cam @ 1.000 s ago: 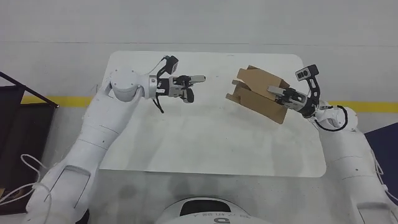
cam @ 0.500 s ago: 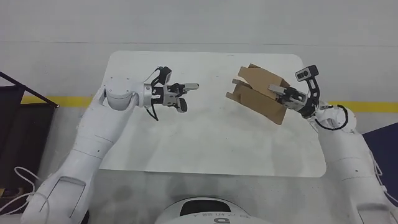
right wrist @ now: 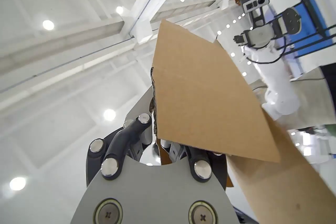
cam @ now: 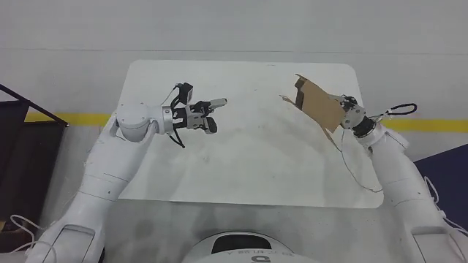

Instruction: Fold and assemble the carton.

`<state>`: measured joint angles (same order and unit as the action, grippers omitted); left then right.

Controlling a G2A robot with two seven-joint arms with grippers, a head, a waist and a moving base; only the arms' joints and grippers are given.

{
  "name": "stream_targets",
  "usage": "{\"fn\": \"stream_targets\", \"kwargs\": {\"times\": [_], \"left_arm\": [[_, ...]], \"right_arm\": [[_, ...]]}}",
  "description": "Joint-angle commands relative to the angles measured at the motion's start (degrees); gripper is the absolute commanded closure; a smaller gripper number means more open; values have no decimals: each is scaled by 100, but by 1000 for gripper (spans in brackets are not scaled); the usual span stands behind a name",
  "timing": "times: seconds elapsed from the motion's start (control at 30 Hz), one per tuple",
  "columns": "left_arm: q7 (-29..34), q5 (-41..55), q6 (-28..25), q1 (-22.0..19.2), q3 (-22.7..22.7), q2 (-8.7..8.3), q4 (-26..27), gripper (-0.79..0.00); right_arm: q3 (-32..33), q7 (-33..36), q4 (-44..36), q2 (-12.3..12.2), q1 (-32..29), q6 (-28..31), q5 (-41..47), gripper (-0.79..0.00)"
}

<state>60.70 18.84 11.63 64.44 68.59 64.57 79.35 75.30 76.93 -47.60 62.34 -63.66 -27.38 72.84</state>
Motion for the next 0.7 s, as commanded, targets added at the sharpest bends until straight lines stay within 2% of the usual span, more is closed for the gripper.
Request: {"fn": "stream_targets", "kwargs": {"times": [0.0,0.1,0.23,0.43,0.53,0.67], "left_arm": [[8,-10,-2,-3,1,-1,-3,-785],[8,-10,-2,-3,1,-1,-3,-785],[-36,-51,-20,2,-3,-2,17,-785],[-461,-1491,-133,83,-421,-43,938,-785],[-430,-1890,-172,-6,-678,-32,1241,-785],[-531,-1691,-201,-255,-952,56,1164,-785]], "right_arm": [[-48,-274,15,17,3,-272,432,0],[-69,-482,-178,-4,-43,-480,954,0],[-67,-476,-235,-9,-58,-475,1013,0],[-67,-476,-235,-9,-58,-475,1013,0],[-114,-788,-397,14,-155,-785,1259,0],[-238,-1040,-562,14,-220,-1037,1432,0]]}}
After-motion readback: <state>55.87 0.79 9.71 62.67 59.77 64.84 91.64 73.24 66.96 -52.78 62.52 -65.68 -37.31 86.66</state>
